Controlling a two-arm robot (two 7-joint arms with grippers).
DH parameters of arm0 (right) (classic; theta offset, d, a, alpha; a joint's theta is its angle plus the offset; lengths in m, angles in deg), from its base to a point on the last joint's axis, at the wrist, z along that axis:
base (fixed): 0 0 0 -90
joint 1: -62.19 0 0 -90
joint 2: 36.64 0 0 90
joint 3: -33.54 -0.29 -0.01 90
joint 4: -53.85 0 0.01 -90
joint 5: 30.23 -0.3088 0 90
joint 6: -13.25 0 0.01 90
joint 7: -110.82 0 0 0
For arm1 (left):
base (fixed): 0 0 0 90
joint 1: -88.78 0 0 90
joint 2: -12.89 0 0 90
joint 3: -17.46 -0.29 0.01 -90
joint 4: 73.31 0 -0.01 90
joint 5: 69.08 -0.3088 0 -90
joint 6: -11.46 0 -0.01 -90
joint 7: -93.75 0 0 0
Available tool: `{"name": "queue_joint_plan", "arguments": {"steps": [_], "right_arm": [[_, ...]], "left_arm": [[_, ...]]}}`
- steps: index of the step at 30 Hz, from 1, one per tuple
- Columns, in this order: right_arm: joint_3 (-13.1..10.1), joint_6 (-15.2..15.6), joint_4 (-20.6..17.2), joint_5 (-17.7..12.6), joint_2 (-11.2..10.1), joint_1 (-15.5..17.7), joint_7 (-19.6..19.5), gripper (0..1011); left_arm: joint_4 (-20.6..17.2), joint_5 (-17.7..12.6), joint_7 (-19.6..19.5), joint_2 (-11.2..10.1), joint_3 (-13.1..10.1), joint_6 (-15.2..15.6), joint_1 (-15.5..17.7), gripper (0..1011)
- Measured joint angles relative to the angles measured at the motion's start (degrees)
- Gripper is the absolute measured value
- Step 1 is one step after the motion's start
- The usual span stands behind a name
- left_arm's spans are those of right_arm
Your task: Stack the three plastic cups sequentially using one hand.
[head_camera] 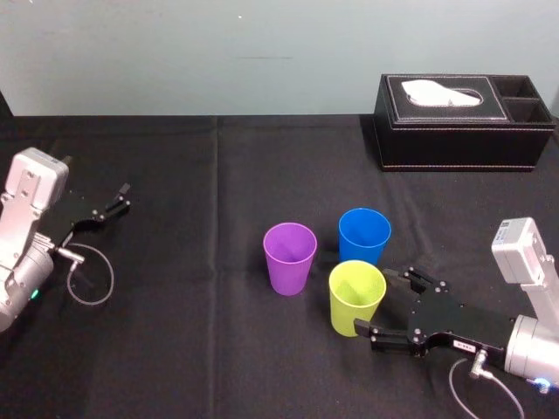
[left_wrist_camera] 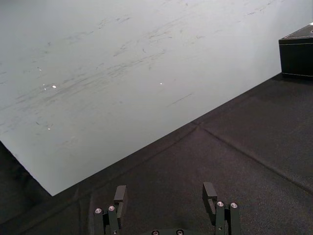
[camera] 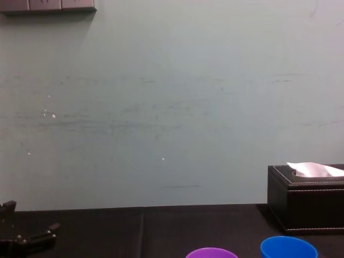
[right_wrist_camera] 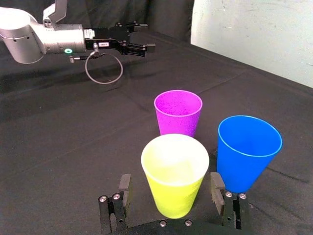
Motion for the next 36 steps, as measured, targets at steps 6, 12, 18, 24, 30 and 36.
{"name": "queue_joint_plan", "arguments": {"steps": [6,12,18,24,30,36], "right_arm": [[-0.3,0.1,-0.1,0.3,-0.1,0.1,-0.4,1003],[-0.4,0.1,-0.1,0.6,0.1,0.2,-0.8,1003],[-0.4,0.1,0.0,1.1,0.5,0.0,-1.1,1003],[-0.4,0.1,0.2,1.5,0.8,-0.2,-1.2,1003],[-0.3,0.1,0.4,1.8,1.1,-0.5,-1.2,1003],[-0.2,0.0,0.6,2.4,1.3,-0.7,-1.2,1003]], "left_arm": [[0.0,0.0,0.0,0.0,0.0,0.0,0.0,1011],[0.0,0.0,0.0,0.0,0.0,0.0,0.0,1011],[0.0,0.0,0.0,0.0,0.0,0.0,0.0,1011],[0.0,0.0,0.0,0.0,0.0,0.0,0.0,1011],[0.0,0.0,0.0,0.0,0.0,0.0,0.0,1011],[0.0,0.0,0.0,0.0,0.0,0.0,0.0,1011]]}}
